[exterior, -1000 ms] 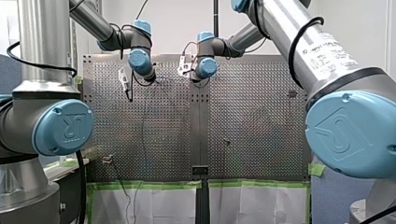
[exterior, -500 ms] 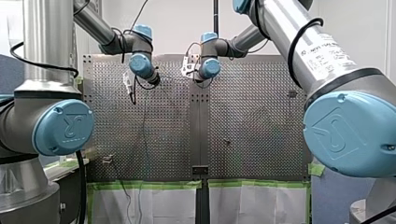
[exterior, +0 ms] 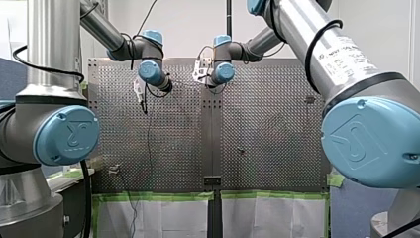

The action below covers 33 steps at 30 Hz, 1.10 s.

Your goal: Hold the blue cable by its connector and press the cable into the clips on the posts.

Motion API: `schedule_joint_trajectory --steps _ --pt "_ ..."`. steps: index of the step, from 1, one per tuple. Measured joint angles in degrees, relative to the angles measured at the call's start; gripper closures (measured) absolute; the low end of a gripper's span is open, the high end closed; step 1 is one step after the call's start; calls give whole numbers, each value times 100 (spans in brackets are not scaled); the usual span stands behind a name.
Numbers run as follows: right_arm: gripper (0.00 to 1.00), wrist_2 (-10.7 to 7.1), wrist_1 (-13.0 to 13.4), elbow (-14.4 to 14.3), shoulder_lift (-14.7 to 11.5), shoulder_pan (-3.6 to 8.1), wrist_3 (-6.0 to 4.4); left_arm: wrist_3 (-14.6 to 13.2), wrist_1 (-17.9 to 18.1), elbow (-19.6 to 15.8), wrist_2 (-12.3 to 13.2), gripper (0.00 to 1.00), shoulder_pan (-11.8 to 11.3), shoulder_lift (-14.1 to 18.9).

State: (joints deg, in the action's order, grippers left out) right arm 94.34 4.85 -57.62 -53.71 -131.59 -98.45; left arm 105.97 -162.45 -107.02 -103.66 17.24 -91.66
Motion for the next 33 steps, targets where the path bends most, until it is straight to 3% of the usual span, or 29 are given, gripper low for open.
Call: schedule_joint_trajectory --steps 20,33 --pt "100 -11 1 0 29 11 17 -32 -181 663 -106 0 46 -267" --pt "100 -14 6 0 40 53 18 -34 -241 1156 -293 0 63 -696"
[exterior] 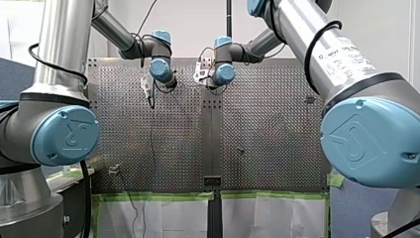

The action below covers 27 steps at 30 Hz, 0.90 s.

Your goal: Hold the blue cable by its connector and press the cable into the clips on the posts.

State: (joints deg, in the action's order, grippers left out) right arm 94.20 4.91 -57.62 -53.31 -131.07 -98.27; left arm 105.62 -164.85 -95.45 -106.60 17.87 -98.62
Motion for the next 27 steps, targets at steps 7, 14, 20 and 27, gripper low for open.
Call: schedule_joint_trajectory --steps 7,14,20,27 --pt "100 2 9 0 7 6 0 27 -37 254 -79 0 -18 -93" --pt "100 -3 5 0 15 14 0 19 -63 299 -150 0 -22 -132" --pt "100 -8 2 0 21 22 -1 -135 -14 301 -168 0 -4 -133" --pt "100 -7 2 0 36 24 0 -335 3 302 -179 0 31 -134"
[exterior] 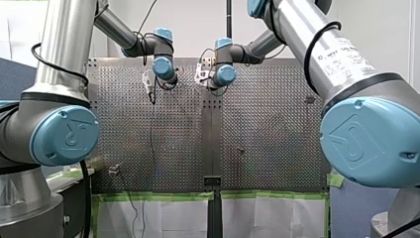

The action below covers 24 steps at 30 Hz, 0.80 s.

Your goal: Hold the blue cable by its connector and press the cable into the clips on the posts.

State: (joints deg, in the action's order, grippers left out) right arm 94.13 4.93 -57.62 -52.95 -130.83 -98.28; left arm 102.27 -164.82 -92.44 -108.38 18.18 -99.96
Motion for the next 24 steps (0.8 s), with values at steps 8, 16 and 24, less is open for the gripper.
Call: schedule_joint_trajectory --steps 8,16,24 --pt "100 -5 -2 -1 9 -1 0 -202 21 0 -97 74 56 0" --pt "100 -7 -8 -1 18 -1 0 -331 86 0 -200 100 114 0" --pt "100 -7 -15 -2 20 -1 0 -389 97 0 -171 100 144 0"
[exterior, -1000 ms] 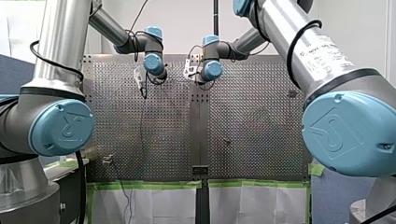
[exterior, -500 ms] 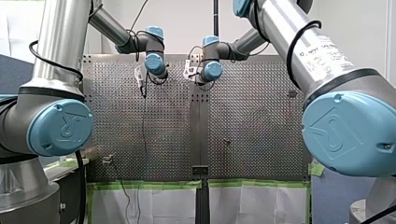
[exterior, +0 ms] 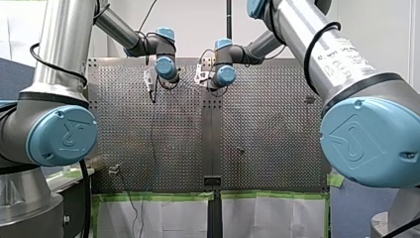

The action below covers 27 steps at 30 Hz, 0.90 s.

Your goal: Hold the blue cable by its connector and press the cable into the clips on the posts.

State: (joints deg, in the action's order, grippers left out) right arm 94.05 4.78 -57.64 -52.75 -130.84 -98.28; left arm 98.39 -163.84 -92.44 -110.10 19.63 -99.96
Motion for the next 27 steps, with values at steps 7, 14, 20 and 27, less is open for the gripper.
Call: schedule_joint_trajectory --steps 7,14,20,27 --pt "100 4 -17 -27 0 27 -8 28 174 0 108 100 9 -2" --pt "100 10 -15 -291 -2 129 -48 189 484 0 228 100 45 -101" --pt "100 25 -4 -587 -3 250 -70 193 566 0 71 100 135 -340" --pt "100 106 37 -940 -4 426 -78 150 517 -2 -42 100 217 -467"
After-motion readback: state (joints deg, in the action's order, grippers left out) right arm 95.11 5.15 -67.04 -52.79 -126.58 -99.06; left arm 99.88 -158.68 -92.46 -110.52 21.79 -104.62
